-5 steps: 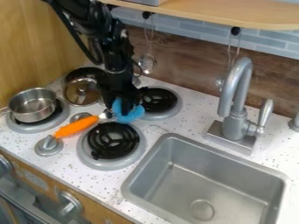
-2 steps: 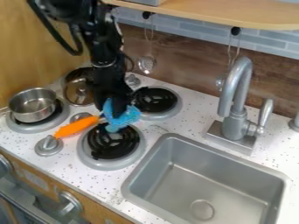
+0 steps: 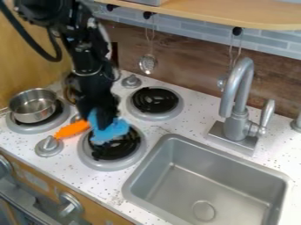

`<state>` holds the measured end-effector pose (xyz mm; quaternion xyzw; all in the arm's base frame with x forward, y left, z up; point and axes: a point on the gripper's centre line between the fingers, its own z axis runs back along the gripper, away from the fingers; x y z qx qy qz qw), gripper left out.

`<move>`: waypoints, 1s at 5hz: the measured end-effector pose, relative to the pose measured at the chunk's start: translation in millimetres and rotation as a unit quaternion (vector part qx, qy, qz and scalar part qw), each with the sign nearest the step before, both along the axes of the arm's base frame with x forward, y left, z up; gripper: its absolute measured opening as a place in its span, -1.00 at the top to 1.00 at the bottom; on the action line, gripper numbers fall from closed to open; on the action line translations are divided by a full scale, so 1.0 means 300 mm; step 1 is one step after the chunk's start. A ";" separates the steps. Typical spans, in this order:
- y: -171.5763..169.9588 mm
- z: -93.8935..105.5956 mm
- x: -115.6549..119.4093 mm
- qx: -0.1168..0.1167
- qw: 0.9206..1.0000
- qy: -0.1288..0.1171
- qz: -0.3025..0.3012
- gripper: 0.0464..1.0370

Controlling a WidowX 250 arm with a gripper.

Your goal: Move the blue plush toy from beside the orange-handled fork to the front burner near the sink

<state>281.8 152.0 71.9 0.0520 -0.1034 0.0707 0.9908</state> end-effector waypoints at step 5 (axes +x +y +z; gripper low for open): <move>0.042 -0.180 0.046 -0.027 0.998 0.047 -0.015 -0.20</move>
